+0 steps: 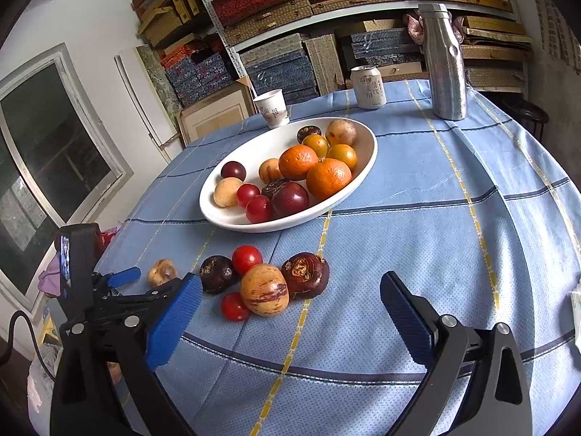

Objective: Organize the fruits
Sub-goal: 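Move both open tools back toward the fruit cluster, then grasp the golden-brown round fruit with the left tool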

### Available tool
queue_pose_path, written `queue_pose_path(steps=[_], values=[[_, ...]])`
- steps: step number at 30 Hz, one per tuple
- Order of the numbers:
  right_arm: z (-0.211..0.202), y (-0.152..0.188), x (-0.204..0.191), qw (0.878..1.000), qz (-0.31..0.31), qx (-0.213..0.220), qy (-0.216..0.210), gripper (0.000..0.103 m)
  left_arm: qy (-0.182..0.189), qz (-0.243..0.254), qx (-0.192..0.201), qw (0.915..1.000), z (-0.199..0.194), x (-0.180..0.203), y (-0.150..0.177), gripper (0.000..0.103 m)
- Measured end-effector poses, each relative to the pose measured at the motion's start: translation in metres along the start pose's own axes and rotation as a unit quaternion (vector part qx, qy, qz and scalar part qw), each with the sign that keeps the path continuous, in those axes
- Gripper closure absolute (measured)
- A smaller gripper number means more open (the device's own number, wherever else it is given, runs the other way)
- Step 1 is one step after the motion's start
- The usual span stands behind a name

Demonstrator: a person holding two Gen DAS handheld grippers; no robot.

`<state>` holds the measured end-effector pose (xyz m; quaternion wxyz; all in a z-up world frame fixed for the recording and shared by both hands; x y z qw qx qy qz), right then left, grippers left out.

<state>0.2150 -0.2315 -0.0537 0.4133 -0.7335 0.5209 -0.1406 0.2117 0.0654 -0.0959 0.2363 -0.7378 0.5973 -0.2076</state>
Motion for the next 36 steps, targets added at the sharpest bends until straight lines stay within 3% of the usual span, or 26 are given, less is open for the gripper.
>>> queue_pose_path(steps=[4, 15, 17, 20, 22, 29, 30, 31, 32, 36], values=[[0.001, 0.001, -0.001, 1.0, -0.002, -0.003, 0.0, 0.004, 0.019, -0.023, -0.013, 0.9995, 0.005, -0.008, -0.001, 0.004], [0.008, 0.002, 0.002, 1.0, 0.003, -0.015, 0.001, 0.004, 0.009, -0.022, -0.015, 0.9996, 0.006, -0.004, -0.001, 0.004], [0.009, 0.003, 0.002, 1.0, 0.001, -0.018, 0.001, 0.004, 0.005, -0.022, -0.004, 0.9997, 0.002, -0.004, -0.001, 0.004], [0.011, 0.003, 0.001, 1.0, -0.001, -0.021, 0.002, 0.004, 0.016, -0.008, 0.053, 0.9984, -0.021, 0.003, -0.003, 0.004], [0.011, 0.003, 0.002, 1.0, 0.001, -0.021, 0.002, 0.004, 0.02, 0.003, 0.069, 0.9974, -0.027, 0.008, -0.002, 0.004], [0.011, 0.003, 0.002, 1.0, 0.003, -0.021, 0.001, 0.004, 0.049, -0.005, 0.073, 0.9961, -0.028, 0.01, -0.003, 0.005], [0.01, 0.003, 0.002, 1.0, 0.003, -0.021, 0.001, 0.004, 0.052, -0.006, 0.074, 0.9959, -0.028, 0.008, -0.003, 0.006], [0.01, 0.003, 0.002, 1.0, 0.003, -0.022, 0.001, 0.004, 0.056, -0.006, 0.073, 0.9957, -0.028, 0.008, -0.002, 0.018], [0.01, 0.003, 0.003, 1.0, 0.003, -0.022, 0.001, 0.004, 0.058, -0.005, 0.069, 0.996, -0.026, 0.009, -0.002, 0.039], [0.01, 0.003, 0.003, 1.0, 0.004, -0.021, 0.0, 0.004, 0.068, -0.004, 0.043, 0.9967, -0.017, 0.009, 0.0, 0.051]])
Point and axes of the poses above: each gripper's, at about its wrist camera, not at the fingertips, and z roughly the way its jaws point, x to its right, y to its underside, the point moved 2 cm from there along z, roughly the way its jaws point, and after that the axes turned 8 degrees about -z, right-handed, at the moved point
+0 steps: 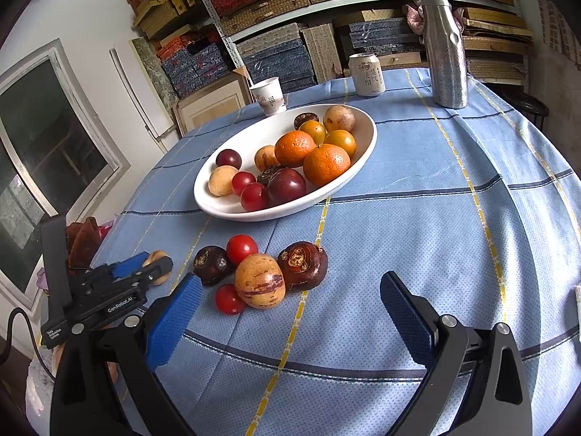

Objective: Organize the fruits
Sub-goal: 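Grasp the golden-brown round fruit with the left tool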

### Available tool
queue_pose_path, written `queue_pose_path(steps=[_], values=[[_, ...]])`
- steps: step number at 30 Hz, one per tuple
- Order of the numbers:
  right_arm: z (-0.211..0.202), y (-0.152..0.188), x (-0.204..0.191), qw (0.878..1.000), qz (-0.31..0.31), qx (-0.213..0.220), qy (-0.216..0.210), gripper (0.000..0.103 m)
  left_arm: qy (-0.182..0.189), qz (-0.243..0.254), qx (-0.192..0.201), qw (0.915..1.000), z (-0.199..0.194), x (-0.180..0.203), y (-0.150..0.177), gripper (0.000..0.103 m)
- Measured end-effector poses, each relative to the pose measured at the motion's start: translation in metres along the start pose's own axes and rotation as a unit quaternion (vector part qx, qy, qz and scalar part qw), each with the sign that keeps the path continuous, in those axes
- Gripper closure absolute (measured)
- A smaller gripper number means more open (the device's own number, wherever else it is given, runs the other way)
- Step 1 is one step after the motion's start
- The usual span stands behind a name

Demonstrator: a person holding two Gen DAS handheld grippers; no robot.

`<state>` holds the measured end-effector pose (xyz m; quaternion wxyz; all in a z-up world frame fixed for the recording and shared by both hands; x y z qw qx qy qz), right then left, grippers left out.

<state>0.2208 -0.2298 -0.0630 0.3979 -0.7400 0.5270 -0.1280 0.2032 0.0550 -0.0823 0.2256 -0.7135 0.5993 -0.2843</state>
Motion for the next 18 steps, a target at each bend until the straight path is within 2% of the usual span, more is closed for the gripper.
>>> queue_pose_path(steps=[4, 7, 16, 18], values=[[0.001, 0.0, 0.0, 1.0, 0.001, -0.003, 0.0, 0.004, -0.003, 0.005, -0.004, 1.0, 0.002, 0.001, 0.001, 0.052], [0.002, 0.0, 0.0, 1.0, -0.001, -0.004, 0.0, 0.004, -0.005, 0.007, -0.01, 0.9999, 0.004, 0.003, 0.002, 0.059], [0.008, 0.003, -0.005, 1.0, -0.016, -0.012, -0.003, 0.004, -0.013, 0.008, -0.004, 0.9999, 0.003, 0.003, 0.001, 0.061], [0.011, 0.005, -0.008, 1.0, -0.028, -0.014, -0.002, 0.004, -0.025, 0.01, 0.006, 0.9996, -0.001, 0.002, 0.0, 0.061]])
Point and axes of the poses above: each gripper's, at about its wrist camera, not at the fingertips, and z roughly the way its jaws point, x to its right, y to its underside, the point moved 2 cm from there along z, roughly the way its jaws point, and after that the axes turned 8 degrees about -z, right-handed, at the moved point
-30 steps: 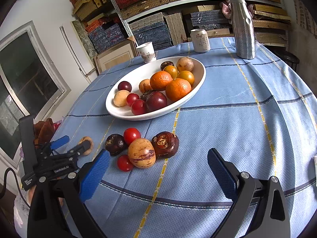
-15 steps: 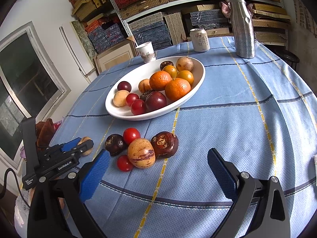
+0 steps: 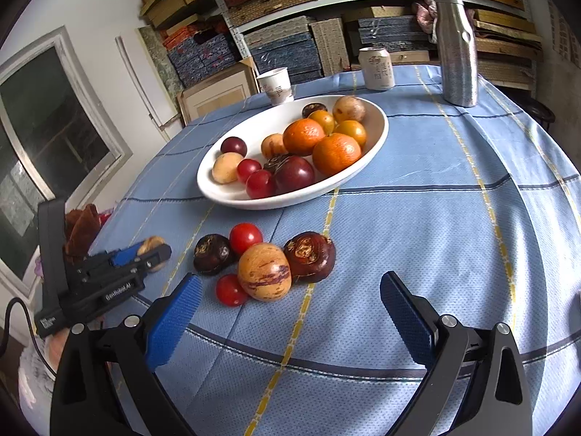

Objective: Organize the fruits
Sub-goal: 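Grasp the golden-brown round fruit with the left tool, then grasp the large speckled tan fruit with the right tool while the left tool holds its fruit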

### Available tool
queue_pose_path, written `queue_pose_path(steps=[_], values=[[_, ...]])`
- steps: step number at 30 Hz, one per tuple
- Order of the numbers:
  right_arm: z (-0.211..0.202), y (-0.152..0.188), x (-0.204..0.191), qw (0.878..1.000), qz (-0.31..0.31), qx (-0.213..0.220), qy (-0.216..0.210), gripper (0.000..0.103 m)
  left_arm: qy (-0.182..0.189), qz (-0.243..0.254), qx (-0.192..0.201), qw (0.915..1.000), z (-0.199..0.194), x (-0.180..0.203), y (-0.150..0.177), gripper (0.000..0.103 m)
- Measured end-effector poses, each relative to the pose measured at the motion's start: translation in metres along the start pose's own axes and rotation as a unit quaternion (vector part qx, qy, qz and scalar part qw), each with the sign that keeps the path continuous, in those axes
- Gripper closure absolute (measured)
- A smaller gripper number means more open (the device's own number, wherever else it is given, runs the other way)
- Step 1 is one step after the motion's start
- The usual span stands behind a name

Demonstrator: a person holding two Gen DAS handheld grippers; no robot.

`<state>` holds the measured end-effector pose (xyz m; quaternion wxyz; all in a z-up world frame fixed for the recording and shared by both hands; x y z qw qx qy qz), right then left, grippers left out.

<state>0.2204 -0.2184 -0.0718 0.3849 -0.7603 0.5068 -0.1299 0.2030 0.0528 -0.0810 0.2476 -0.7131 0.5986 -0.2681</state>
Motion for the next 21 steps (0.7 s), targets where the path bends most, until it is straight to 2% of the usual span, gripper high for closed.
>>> queue_pose_path(steps=[7, 11, 13, 16, 21], values=[[0.006, 0.003, -0.021, 0.999, -0.054, -0.004, 0.005, 0.004, -0.027, -0.006, 0.033, 0.9991, -0.014, -0.008, -0.006, 0.061], [0.01, 0.001, -0.04, 0.996, -0.089, -0.012, 0.005, 0.018, -0.03, -0.01, 0.039, 0.9987, -0.017, -0.011, -0.007, 0.061], [0.019, 0.0, -0.05, 0.994, -0.108, -0.03, 0.004, 0.025, -0.031, -0.011, 0.04, 0.9987, -0.019, -0.011, -0.008, 0.061], [0.029, -0.002, -0.058, 0.991, -0.128, -0.043, 0.026, 0.026, -0.031, -0.013, 0.044, 0.9985, -0.02, -0.013, -0.008, 0.061], [0.041, -0.005, -0.052, 0.989, -0.124, -0.063, 0.039, 0.029, -0.032, -0.014, 0.045, 0.9984, -0.02, -0.014, -0.009, 0.061]])
Point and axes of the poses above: each gripper's, at about its wrist camera, not at the fingertips, and z roughly the way its jaws point, x to its right, y to its underside, the point moved 2 cm from there along z, roughly the way its jaws point, and after that the axes turned 8 degrees about -z, right-handed, at the moved point
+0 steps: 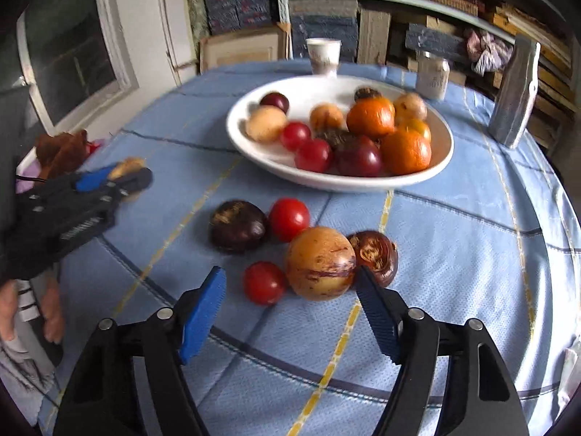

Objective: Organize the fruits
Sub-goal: 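Grasp the large speckled tan fruit with the right tool while the left tool holds its fruit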

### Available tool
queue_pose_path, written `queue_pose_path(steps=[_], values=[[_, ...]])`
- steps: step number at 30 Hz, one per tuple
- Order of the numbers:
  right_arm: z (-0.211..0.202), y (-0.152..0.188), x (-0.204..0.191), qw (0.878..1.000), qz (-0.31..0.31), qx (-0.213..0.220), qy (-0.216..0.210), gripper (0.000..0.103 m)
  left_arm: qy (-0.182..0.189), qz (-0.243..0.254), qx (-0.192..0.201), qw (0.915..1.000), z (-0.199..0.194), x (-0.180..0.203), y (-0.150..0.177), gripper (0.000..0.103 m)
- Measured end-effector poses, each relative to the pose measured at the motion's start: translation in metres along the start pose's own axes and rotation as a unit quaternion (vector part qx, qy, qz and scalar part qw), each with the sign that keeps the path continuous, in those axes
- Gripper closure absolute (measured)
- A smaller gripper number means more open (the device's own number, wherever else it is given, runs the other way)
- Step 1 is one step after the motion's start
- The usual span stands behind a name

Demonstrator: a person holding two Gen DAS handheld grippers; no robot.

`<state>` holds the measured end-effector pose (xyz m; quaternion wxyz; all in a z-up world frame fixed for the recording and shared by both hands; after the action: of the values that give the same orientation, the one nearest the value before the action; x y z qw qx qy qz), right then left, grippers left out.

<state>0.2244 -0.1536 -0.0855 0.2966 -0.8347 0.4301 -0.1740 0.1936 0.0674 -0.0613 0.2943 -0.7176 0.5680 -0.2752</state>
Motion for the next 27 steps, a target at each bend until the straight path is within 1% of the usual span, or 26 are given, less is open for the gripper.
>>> queue_pose_path(steps=[3, 5, 9, 10, 11, 12, 13, 14, 17, 19, 21, 22, 23, 24, 27], values=[[0.0, 0.0, -0.001, 1.0, -0.011, -0.002, 0.011, 0.034, -0.003, 0.002, 0.003, 1.0, 0.0, 0.0, 0.0, 0.061], [0.0, 0.0, -0.001, 1.0, -0.012, 0.0, 0.011, 0.04, -0.002, 0.002, 0.003, 1.0, 0.0, 0.0, 0.0, 0.061], [-0.005, 0.004, -0.003, 1.0, -0.025, 0.006, 0.013, 0.046, -0.001, 0.002, 0.0, 1.0, -0.001, 0.0, 0.0, 0.061], [-0.006, 0.005, -0.003, 0.999, -0.028, 0.008, 0.015, 0.051, 0.001, 0.002, -0.001, 1.0, -0.001, 0.0, 0.0, 0.061], [-0.007, 0.004, -0.003, 0.999, -0.031, 0.012, 0.015, 0.064, 0.002, 0.001, -0.003, 1.0, 0.0, 0.0, 0.001, 0.061], [-0.011, 0.004, -0.004, 0.999, -0.033, 0.019, 0.013, 0.073, 0.004, 0.0, -0.006, 1.0, 0.001, -0.001, 0.001, 0.061], [-0.012, 0.005, -0.003, 0.999, -0.032, 0.018, 0.014, 0.087, 0.005, 0.0, -0.007, 1.0, 0.002, -0.001, 0.001, 0.061], [-0.01, 0.006, -0.002, 0.999, -0.03, 0.013, 0.006, 0.09, 0.006, -0.001, -0.009, 0.9999, 0.002, -0.001, 0.001, 0.061], [0.005, 0.011, 0.001, 0.999, -0.025, -0.023, -0.015, 0.089, 0.006, 0.003, -0.013, 0.9999, 0.004, 0.001, 0.003, 0.061], [0.005, 0.01, 0.001, 0.999, -0.023, -0.019, -0.019, 0.088, 0.006, 0.005, -0.013, 0.9999, 0.004, 0.002, 0.003, 0.061], [0.003, 0.01, 0.001, 0.999, -0.022, -0.012, -0.021, 0.076, 0.006, 0.005, -0.014, 0.9999, 0.005, 0.002, 0.003, 0.061], [0.001, 0.01, 0.001, 1.0, -0.02, -0.007, -0.018, 0.059, 0.007, 0.006, -0.015, 0.9998, 0.006, 0.002, 0.003, 0.061], [-0.002, 0.009, 0.001, 1.0, -0.019, 0.002, -0.016, 0.049, 0.007, 0.006, -0.016, 0.9998, 0.006, 0.002, 0.003, 0.061], [-0.007, 0.007, 0.002, 1.0, -0.016, 0.016, -0.015, 0.048, 0.007, 0.006, -0.016, 0.9998, 0.006, 0.002, 0.002, 0.061], [-0.011, 0.0, 0.007, 0.999, 0.001, 0.037, -0.015, 0.047, 0.007, 0.007, -0.017, 0.9998, 0.007, 0.003, 0.003, 0.061]])
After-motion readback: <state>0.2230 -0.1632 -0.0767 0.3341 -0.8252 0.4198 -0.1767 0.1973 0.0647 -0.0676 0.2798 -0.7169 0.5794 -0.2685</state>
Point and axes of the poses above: each gripper's, at about its wrist camera, not at the fingertips, and z roughly the way its jaws point, x to its right, y to its underside, the point moved 2 cm from there along z, roughly the way its jaws point, and after that the axes turned 8 degrees about -z, right-handed, at the moved point
